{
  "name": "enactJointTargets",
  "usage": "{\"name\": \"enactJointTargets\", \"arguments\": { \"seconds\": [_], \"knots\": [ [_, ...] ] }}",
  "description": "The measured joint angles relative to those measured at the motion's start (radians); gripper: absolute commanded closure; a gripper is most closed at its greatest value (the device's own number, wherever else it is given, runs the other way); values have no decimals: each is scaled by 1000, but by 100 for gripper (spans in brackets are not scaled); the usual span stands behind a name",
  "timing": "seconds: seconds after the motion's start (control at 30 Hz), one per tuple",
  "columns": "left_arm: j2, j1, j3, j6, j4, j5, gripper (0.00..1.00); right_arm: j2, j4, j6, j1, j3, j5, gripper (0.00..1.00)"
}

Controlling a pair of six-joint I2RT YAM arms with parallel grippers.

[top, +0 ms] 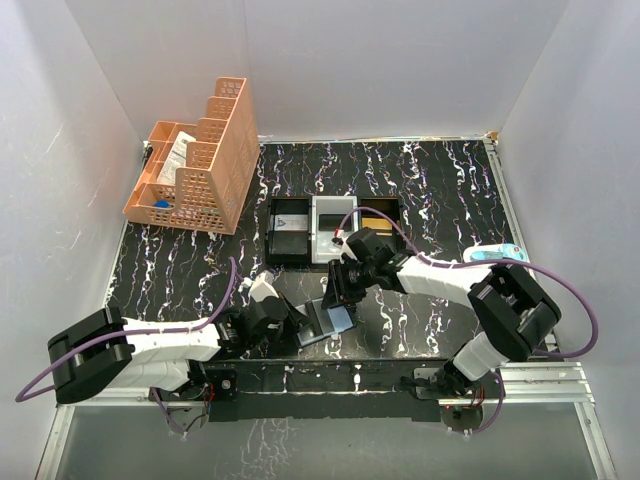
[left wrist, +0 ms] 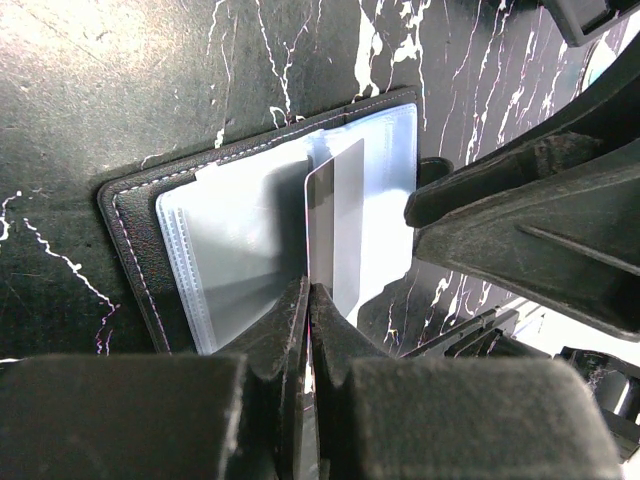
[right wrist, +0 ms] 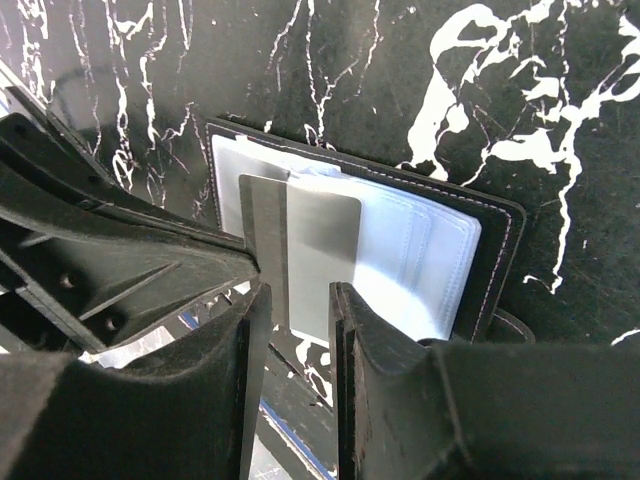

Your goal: Take the credit cards out of the card holder

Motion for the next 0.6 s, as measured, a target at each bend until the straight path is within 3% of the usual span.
{"name": "enactJointTargets", "arguments": {
  "seconds": [0.17, 0.43, 0.6],
  "knots": [
    [3, 0, 0, 2, 2, 0, 100, 43, -6, -2, 14, 0, 11, 71],
    [33, 0, 6, 20, 13, 7, 85, 71, 44, 8, 20, -27, -6, 72],
    [61, 0, 17, 29, 40, 21, 85, 71, 66, 17, 21, -37, -9, 73]
  ]
}}
